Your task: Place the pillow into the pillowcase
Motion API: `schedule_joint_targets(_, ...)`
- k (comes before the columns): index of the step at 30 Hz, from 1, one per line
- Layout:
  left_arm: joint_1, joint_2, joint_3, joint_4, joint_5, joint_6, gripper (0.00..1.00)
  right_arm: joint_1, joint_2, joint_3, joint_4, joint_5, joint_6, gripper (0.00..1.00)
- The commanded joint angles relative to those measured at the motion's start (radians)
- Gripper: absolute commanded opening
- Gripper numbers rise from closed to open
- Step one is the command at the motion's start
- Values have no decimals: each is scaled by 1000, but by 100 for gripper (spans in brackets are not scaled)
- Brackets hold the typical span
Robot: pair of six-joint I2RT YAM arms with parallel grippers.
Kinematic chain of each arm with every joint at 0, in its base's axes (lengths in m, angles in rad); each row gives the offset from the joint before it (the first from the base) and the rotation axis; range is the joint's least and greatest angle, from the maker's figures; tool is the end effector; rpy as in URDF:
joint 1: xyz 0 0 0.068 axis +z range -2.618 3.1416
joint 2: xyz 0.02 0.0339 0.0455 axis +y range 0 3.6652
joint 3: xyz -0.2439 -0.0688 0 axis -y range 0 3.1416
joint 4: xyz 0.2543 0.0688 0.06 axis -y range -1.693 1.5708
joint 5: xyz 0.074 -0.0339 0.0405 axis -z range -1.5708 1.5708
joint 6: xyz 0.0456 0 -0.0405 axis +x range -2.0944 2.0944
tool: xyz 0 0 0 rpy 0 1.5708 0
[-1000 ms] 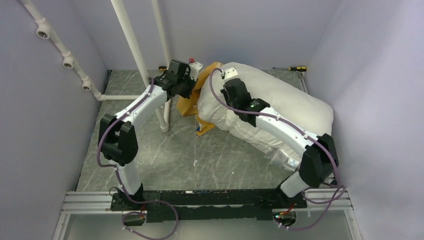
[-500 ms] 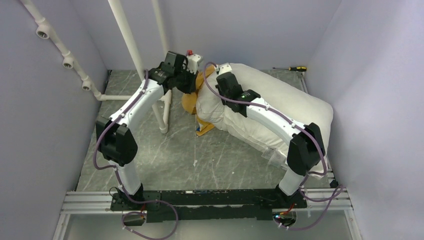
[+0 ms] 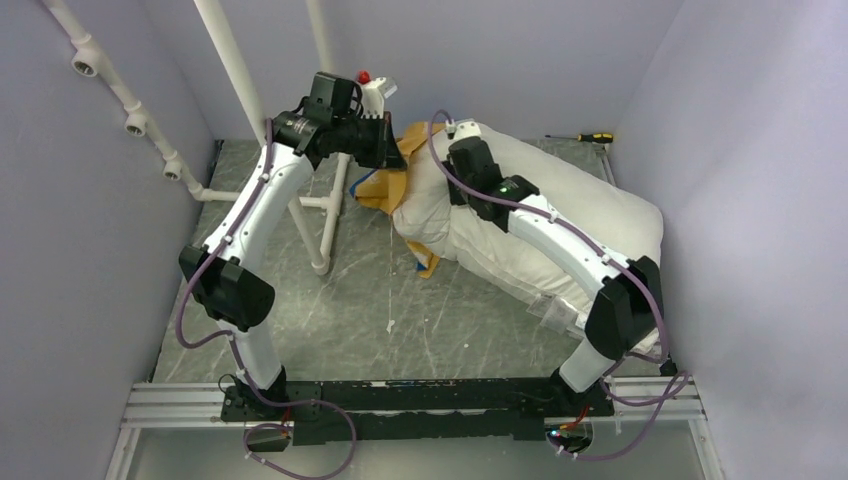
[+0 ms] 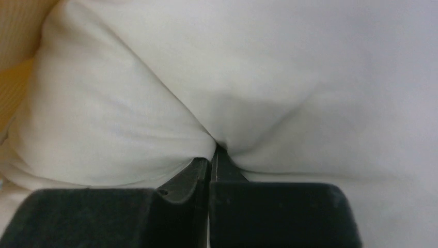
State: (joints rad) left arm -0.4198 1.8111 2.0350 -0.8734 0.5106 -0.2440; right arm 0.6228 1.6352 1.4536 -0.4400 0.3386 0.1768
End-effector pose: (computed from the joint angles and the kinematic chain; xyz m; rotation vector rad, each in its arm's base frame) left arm 0.3592 -0.1847 0.3965 0.4908 2.2292 -0.9246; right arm 0.3271 0.2162 0.3018 -0.2907 2.1340 0.0912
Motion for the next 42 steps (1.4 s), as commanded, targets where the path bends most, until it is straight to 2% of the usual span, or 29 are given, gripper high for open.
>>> schedule_joint_targets(1, -3, -76, 99, -35, 208, -185, 0, -67, -75, 69, 180, 60, 38, 0)
schedule_joint_targets(5, -14, -75, 61, 57, 283, -278, 0, -64, -83, 39, 231, 80, 34, 0)
schedule_joint_targets(10, -37, -48, 37, 105, 244, -288, 0, -62, -9, -13, 257, 80, 23, 0)
schedule_joint_targets(15, -35, 34, 101, -3, 248, -241, 0, -67, 77, -27, 235, 82, 33, 0)
schedule_joint_targets(16, -36, 46, 117, -44, 239, -219, 3, -73, 76, -33, 233, 70, 36, 0)
schedule_joint_targets(17, -36, 51, 128, -82, 213, -192, 8, -80, 68, -39, 237, 47, 38, 0)
schedule_joint_targets(18, -36, 50, 138, -127, 169, -165, 17, -87, 64, -40, 235, 24, 43, 0)
schedule_joint_targets(19, -36, 43, 137, -158, 109, -139, 30, -93, 63, -32, 226, 5, 48, 0)
schedule_joint_targets(21, -36, 16, 124, -194, -65, -95, 64, -106, 80, 3, 188, -36, 55, 0)
schedule_joint_targets(22, -36, 2, 112, -203, -150, -77, 75, -110, 93, 23, 169, -44, 58, 0)
schedule_joint_targets(24, -36, -24, 99, -223, -269, -43, 87, -115, 122, 57, 136, -55, 60, 0)
schedule_joint_targets(26, -37, -44, 87, -237, -348, -19, 91, -120, 164, 90, 98, -57, 61, 0)
schedule_joint_targets(33, -40, -111, -30, -244, -503, -47, 89, -148, 247, 176, 7, -79, 77, 0)
schedule_joint_targets(35, -41, -145, -92, -221, -507, -60, 90, -149, 254, 187, 0, -84, 75, 0)
schedule_joint_targets(39, -42, -176, -232, -144, -454, -83, 82, -150, 264, 206, -12, -87, 72, 0)
schedule_joint_targets(42, -43, -157, -311, -54, -361, -107, 68, -153, 259, 208, -14, -89, 72, 0)
